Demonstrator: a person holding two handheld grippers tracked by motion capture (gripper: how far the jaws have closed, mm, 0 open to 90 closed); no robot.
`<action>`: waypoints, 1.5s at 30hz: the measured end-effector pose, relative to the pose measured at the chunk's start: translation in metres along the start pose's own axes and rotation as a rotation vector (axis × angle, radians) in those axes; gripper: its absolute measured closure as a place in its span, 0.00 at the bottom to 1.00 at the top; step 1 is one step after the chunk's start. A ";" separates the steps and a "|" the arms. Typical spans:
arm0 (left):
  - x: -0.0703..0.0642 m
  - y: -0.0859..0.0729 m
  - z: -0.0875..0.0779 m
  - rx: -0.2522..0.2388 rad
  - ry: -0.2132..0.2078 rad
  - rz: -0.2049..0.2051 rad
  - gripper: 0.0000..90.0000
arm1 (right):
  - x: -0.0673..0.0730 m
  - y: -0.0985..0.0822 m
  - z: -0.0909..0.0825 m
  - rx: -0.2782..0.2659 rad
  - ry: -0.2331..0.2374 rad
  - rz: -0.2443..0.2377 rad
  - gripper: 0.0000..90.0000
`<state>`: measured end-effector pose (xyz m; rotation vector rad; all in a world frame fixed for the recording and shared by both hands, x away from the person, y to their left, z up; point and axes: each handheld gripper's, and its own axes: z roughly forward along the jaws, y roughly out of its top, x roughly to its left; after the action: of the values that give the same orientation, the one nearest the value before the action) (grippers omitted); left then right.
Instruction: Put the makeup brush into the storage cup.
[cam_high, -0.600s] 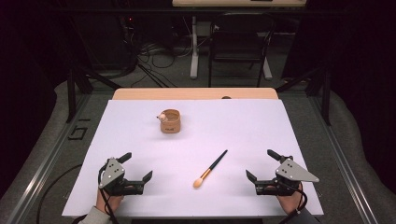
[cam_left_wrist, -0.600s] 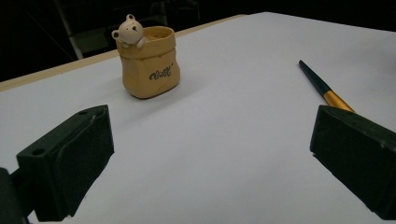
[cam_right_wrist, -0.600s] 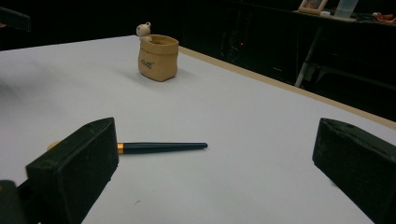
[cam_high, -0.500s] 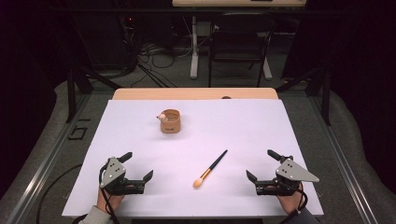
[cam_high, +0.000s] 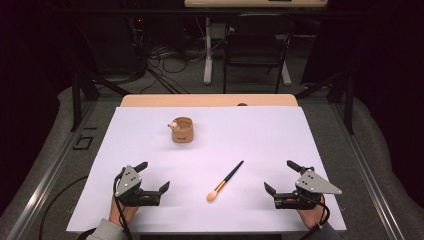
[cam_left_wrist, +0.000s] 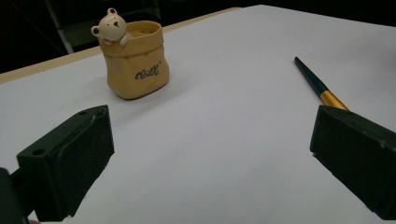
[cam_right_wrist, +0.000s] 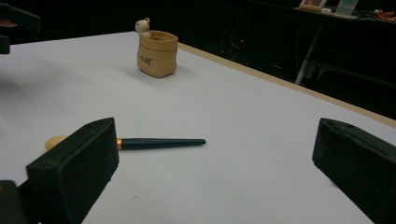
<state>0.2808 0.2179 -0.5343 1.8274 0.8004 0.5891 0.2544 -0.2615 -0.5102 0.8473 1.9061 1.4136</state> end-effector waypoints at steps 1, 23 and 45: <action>0.000 0.001 0.001 0.002 0.001 0.000 0.00 | 0.000 0.000 0.000 -0.002 0.000 -0.001 0.00; -0.017 0.019 0.027 0.058 -0.019 0.030 0.00 | -0.001 0.000 0.000 0.013 0.000 0.004 0.00; -0.030 0.034 0.056 0.126 -0.084 0.016 0.00 | 0.000 0.000 0.000 0.024 0.009 -0.002 0.00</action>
<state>0.3089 0.1527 -0.5243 1.9622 0.7817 0.4776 0.2547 -0.2614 -0.5107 0.8516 1.9332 1.3981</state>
